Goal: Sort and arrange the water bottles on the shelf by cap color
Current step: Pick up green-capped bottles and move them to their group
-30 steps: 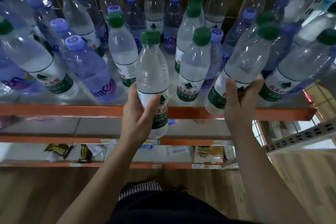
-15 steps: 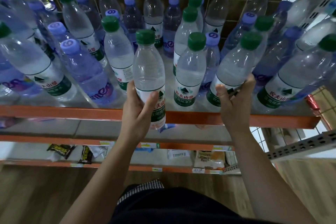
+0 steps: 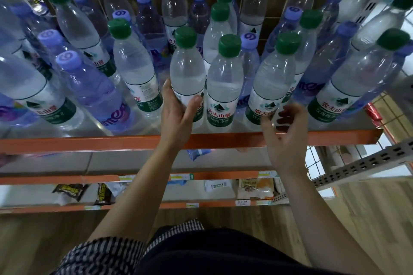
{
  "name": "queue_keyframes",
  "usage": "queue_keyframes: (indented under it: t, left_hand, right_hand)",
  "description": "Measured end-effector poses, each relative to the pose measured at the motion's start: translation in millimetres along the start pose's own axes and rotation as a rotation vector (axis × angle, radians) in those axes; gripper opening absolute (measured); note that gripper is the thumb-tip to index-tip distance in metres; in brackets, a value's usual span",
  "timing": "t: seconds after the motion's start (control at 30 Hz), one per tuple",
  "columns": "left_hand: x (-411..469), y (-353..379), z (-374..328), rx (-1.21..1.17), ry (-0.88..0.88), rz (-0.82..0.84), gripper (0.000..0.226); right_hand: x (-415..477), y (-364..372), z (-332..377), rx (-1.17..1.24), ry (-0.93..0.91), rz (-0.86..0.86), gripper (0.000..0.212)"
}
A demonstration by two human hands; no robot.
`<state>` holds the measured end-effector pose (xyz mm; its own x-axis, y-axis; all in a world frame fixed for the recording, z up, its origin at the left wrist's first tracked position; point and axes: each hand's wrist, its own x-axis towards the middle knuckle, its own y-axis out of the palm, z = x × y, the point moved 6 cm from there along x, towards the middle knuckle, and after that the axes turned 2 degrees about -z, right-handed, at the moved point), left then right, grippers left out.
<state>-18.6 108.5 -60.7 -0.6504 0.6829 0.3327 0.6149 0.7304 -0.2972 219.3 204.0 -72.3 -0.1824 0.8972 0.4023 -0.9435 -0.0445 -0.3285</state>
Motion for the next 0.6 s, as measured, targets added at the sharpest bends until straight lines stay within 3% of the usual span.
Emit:
queue_keyframes:
  t: [0.27,0.43,0.6]
  left_hand:
    - [-4.3,-9.0,0.7,0.039,0.000,0.049,0.063]
    - [-22.3,-34.7,4.1,0.204,-0.038,0.088,0.051]
    - [-47.1,-92.2,6.4,0.279,0.038,-0.098,0.039]
  right_hand:
    - [-19.6,20.2,21.4,0.042,-0.101,0.115,0.013]
    - [-37.6,53.2,47.3,0.116,-0.155,0.249,0.014]
    - [-45.4,93.9,86.5,0.209,-0.217,0.342,0.026]
